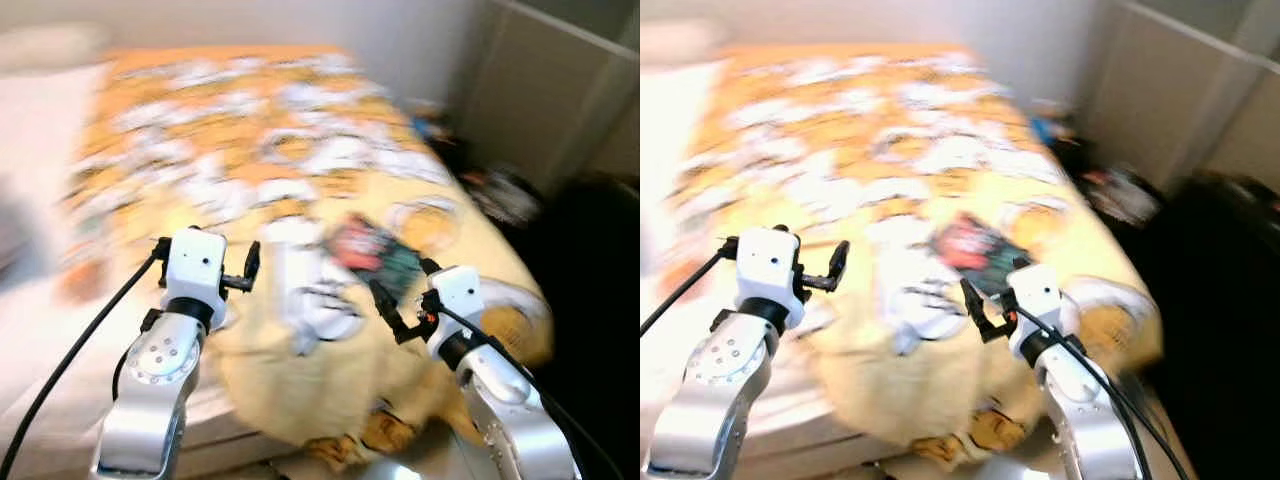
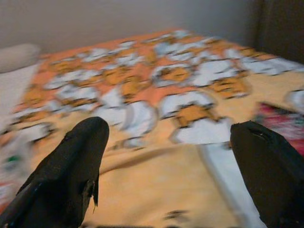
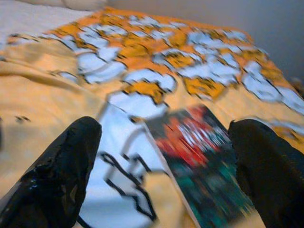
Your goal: Clean up the room
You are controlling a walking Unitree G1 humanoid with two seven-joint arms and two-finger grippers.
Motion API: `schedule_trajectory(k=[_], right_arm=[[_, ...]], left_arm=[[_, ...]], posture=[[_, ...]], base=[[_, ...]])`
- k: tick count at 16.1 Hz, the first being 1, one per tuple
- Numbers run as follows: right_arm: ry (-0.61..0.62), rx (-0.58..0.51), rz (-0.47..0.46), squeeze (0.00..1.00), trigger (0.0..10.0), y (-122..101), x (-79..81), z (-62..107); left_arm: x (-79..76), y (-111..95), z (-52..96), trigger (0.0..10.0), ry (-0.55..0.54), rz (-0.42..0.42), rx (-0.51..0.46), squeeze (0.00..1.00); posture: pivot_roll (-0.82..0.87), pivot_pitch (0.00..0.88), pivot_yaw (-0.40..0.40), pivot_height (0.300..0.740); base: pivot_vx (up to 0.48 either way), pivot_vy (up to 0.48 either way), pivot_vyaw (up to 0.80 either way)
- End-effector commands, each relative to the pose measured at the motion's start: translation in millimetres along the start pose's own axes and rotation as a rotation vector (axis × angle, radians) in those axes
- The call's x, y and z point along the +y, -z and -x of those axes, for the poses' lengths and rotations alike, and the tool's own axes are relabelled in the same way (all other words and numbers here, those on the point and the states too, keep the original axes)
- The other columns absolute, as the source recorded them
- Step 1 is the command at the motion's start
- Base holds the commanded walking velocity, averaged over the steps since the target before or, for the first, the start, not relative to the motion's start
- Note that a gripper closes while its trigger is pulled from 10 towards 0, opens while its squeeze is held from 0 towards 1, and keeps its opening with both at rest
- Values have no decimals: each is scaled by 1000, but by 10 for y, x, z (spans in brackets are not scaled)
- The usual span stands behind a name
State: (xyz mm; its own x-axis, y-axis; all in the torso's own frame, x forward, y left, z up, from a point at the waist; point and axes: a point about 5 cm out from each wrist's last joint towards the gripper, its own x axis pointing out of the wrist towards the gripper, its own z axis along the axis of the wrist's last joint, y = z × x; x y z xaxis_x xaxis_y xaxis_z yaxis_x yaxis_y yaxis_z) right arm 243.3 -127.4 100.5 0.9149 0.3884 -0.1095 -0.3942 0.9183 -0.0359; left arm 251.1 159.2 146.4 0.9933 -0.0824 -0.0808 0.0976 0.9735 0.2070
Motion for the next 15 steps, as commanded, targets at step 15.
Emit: schedule_trajectory(k=[15], right_arm=[[223,61,-72,0,10000,93,-210,32]], left_arm=[[-52,-64,10,10000,32,4,-9,0]], posture=[[-30,0,-42,740]], base=[[0,199,107]])
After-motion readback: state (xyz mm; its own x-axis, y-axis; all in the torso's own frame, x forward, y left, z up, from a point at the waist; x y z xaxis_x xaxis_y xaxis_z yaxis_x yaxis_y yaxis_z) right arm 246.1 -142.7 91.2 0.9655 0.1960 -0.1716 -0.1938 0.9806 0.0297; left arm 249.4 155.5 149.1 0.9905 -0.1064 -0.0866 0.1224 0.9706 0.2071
